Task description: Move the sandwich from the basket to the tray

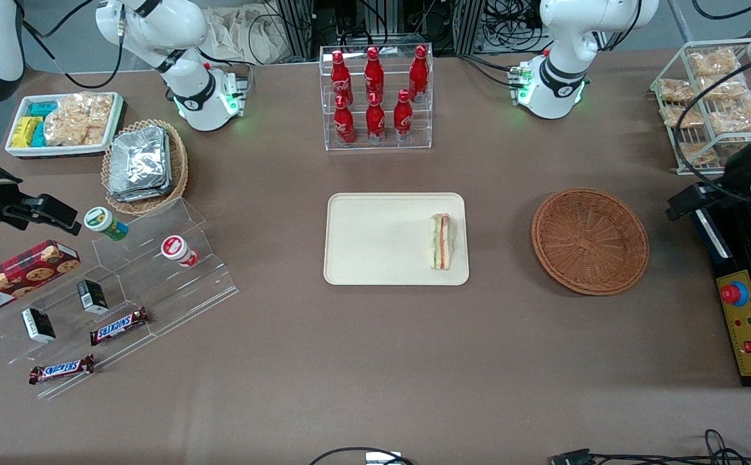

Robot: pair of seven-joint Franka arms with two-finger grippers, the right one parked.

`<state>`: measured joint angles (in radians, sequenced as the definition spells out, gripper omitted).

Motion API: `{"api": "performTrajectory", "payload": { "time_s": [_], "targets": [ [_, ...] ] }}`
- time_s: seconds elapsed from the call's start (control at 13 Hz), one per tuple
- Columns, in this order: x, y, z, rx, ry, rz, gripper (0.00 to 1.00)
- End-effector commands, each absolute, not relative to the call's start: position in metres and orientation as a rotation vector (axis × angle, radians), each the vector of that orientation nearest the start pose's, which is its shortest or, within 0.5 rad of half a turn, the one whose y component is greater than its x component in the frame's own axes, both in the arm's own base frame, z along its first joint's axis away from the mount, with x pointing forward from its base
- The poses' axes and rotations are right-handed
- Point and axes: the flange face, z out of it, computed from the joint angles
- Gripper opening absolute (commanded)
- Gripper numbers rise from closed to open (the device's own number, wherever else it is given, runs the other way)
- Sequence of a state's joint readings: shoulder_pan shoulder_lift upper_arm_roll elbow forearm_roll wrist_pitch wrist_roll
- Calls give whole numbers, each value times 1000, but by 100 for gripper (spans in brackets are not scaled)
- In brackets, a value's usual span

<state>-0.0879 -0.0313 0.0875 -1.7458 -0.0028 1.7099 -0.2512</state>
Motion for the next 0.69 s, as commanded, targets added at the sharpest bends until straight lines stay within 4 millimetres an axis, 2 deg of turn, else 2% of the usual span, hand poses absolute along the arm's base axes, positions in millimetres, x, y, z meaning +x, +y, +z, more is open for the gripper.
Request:
{"api": "performTrajectory", "payload": {
  "time_s": [0.0,0.23,0.62],
  "targets": [
    [535,-32,580,-3103,-432,-32,100],
    [533,-37,599,-3120,-434,-22,100],
    [537,-38,599,-3124,-400,-19,100]
  ]
}}
